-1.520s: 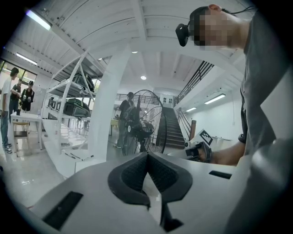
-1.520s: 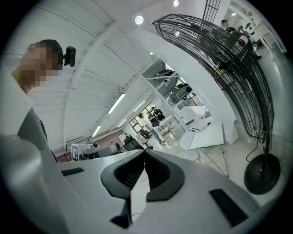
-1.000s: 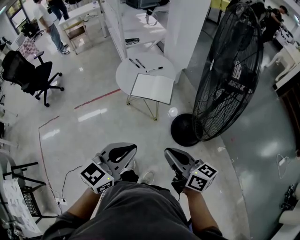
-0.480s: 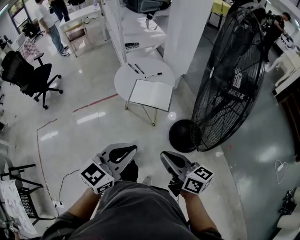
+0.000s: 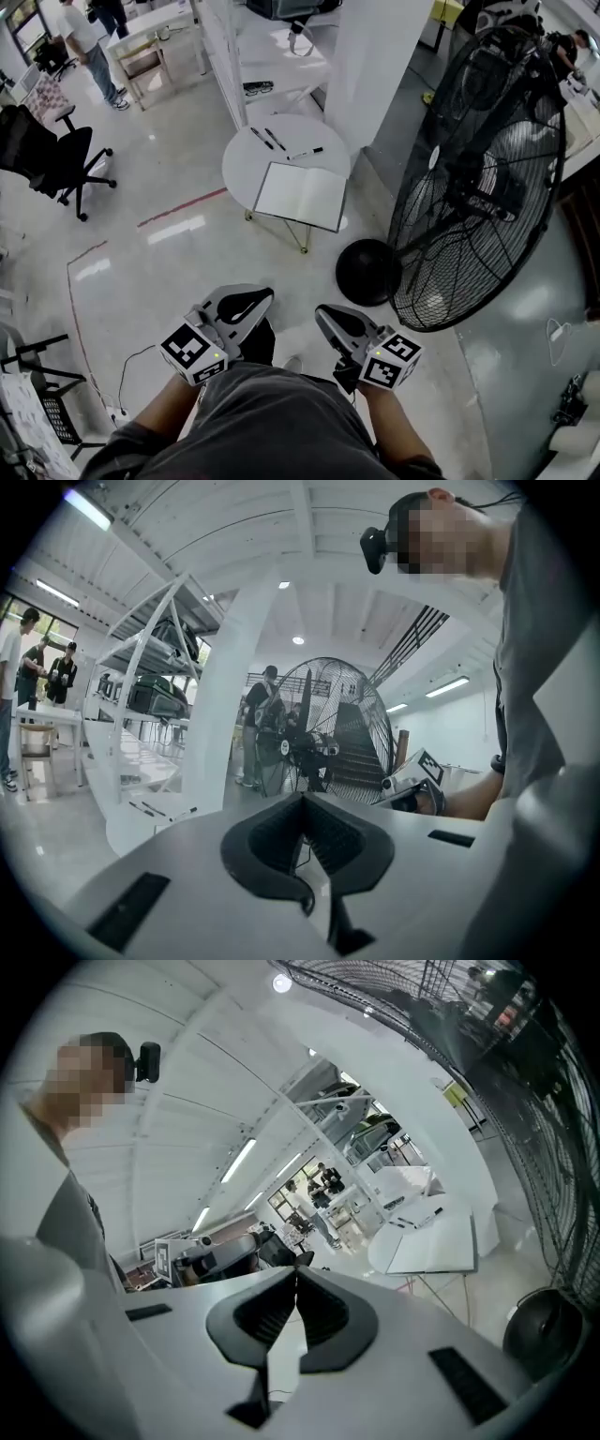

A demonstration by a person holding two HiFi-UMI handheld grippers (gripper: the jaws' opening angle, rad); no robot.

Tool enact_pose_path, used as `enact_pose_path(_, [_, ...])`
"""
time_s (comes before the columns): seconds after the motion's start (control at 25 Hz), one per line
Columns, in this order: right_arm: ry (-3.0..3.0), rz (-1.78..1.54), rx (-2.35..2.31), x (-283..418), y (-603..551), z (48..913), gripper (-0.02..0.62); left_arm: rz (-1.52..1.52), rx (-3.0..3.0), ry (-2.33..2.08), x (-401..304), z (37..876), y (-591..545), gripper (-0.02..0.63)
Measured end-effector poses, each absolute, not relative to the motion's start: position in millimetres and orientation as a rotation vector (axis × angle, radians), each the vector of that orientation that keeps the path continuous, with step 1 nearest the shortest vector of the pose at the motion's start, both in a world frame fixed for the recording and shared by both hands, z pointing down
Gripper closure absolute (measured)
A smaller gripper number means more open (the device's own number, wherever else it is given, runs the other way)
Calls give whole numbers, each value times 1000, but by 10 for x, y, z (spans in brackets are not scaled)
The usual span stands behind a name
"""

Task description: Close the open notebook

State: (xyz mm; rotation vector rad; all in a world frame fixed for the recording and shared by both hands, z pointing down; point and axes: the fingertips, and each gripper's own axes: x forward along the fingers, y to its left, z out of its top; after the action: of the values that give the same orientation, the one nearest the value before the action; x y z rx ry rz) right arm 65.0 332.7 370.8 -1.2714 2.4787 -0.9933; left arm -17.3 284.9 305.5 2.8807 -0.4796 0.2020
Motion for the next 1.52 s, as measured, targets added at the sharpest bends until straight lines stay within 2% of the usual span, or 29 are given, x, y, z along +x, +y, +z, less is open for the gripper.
enact_pose_path(0.88, [2367,-1082,-1461,701,1317,3778,574,226,2806,-351,-329,3220,721,592])
enact_pose_path(1.52, [2341,-1141,-1535,613,376,3877,574,224,2775,-288,-442,3328,-286,592])
